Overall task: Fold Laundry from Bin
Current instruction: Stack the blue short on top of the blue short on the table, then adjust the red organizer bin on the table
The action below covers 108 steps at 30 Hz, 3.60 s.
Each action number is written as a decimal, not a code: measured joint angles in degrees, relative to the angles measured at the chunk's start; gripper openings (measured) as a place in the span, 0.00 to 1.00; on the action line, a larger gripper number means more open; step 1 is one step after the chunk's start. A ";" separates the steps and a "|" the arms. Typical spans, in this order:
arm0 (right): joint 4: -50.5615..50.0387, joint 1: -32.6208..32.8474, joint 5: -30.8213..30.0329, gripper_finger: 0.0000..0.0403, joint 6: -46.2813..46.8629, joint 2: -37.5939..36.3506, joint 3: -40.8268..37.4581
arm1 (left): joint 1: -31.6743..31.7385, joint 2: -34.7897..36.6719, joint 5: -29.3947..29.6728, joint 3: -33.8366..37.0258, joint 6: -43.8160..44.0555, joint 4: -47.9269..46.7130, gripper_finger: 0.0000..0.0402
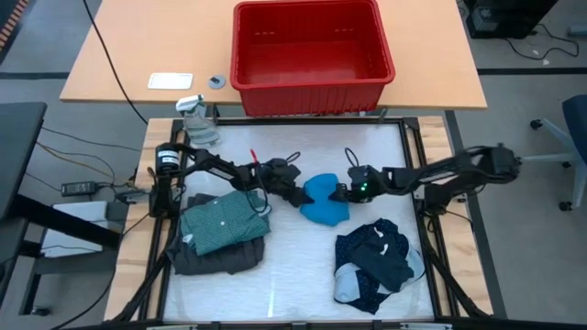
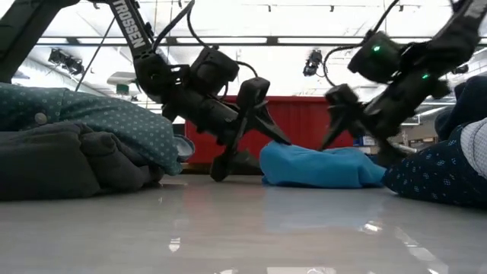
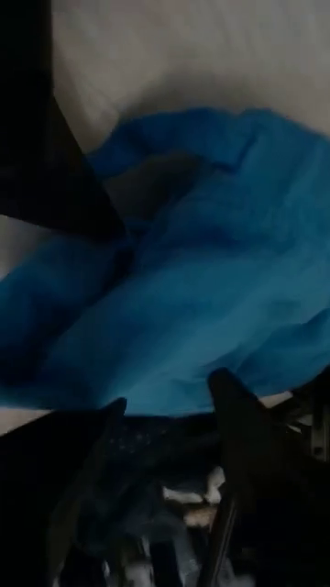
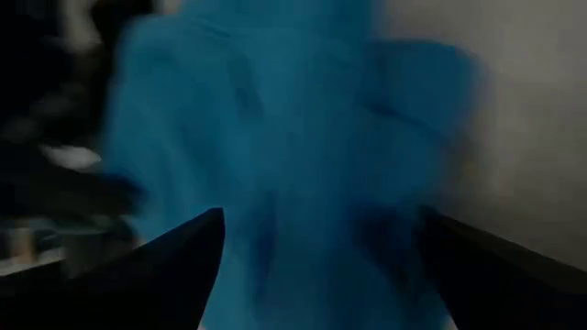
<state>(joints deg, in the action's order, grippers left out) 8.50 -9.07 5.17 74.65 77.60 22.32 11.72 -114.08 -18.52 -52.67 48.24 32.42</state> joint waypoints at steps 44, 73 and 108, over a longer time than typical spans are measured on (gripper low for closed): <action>-47.65 31.37 19.59 0.06 -4.71 -24.59 22.80 | -19.97 -17.10 -3.93 -54.37 -16.72 -16.61 0.04; -34.72 54.83 -1.51 0.49 17.11 -26.29 10.18 | -19.68 -23.17 -1.61 -67.81 -19.52 -50.19 0.52; -58.52 16.74 -43.89 0.49 -57.23 -34.20 30.36 | 22.86 -8.63 13.89 -81.72 -66.12 -89.72 0.57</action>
<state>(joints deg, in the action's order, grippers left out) -50.02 7.67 -38.71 17.42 43.40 52.68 34.58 -122.71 -4.62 -134.39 -17.88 -57.30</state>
